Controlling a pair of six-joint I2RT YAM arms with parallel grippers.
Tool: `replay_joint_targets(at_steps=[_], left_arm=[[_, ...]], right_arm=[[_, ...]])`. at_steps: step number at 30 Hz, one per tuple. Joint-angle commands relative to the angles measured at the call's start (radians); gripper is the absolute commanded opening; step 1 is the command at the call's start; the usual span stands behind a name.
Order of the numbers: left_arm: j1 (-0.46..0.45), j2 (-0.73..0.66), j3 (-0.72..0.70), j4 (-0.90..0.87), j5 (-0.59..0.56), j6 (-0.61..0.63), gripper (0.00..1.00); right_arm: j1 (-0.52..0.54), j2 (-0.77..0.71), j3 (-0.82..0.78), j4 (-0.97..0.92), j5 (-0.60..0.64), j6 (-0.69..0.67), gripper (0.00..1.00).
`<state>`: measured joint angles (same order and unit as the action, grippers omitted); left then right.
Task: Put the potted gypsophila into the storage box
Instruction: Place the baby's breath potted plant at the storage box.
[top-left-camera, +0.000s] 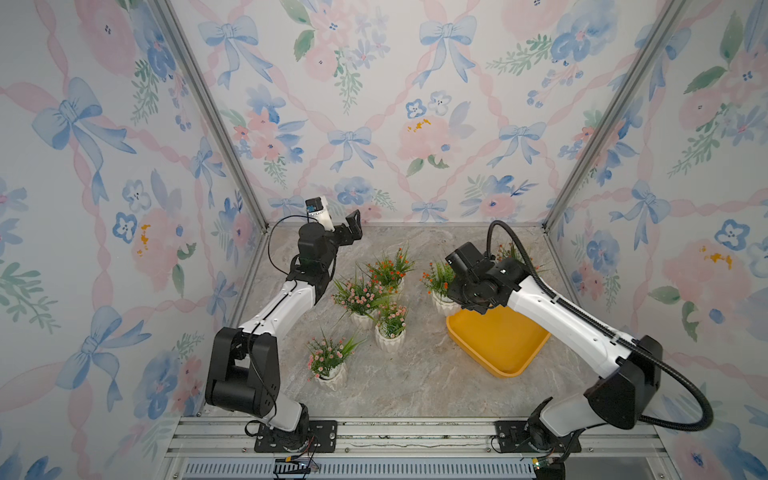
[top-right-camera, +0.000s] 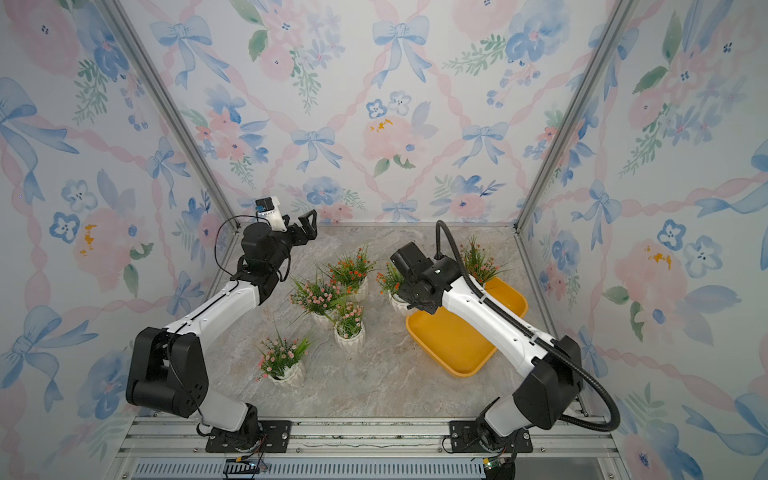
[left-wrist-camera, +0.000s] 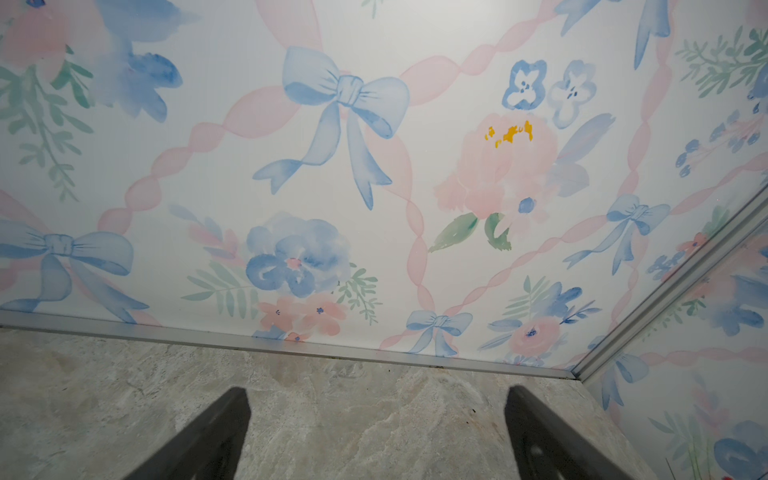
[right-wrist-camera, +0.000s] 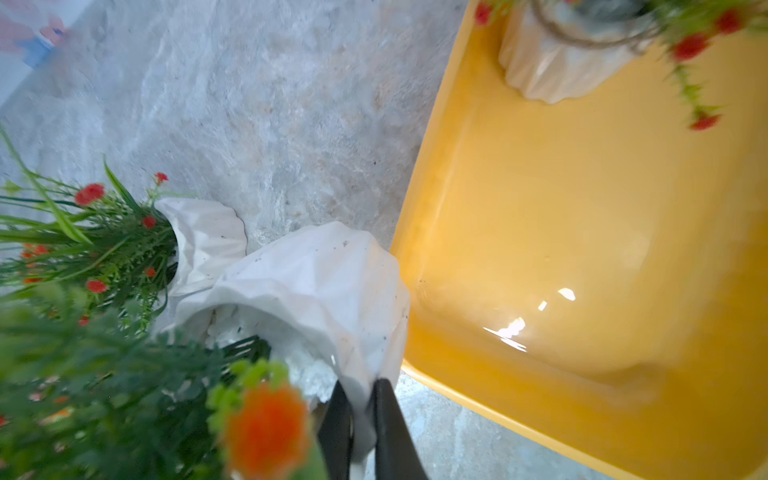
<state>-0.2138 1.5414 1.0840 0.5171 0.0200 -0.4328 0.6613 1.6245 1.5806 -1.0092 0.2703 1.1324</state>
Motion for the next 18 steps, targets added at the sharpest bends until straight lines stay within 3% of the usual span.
replay_joint_targets(at_steps=[1, 11, 18], left_arm=[[-0.023, 0.039, 0.054, 0.017, 0.0, -0.018, 0.98], [-0.089, 0.146, 0.17, 0.017, -0.009, -0.045, 0.98], [-0.117, 0.16, 0.196, 0.017, -0.037, -0.046, 0.98]], right_arm=[[-0.043, -0.105, -0.059, -0.044, 0.058, -0.005, 0.0], [-0.328, -0.57, -0.373, -0.165, 0.09, -0.027, 0.0], [-0.546, -0.665, -0.501, -0.046, -0.003, -0.139, 0.0]])
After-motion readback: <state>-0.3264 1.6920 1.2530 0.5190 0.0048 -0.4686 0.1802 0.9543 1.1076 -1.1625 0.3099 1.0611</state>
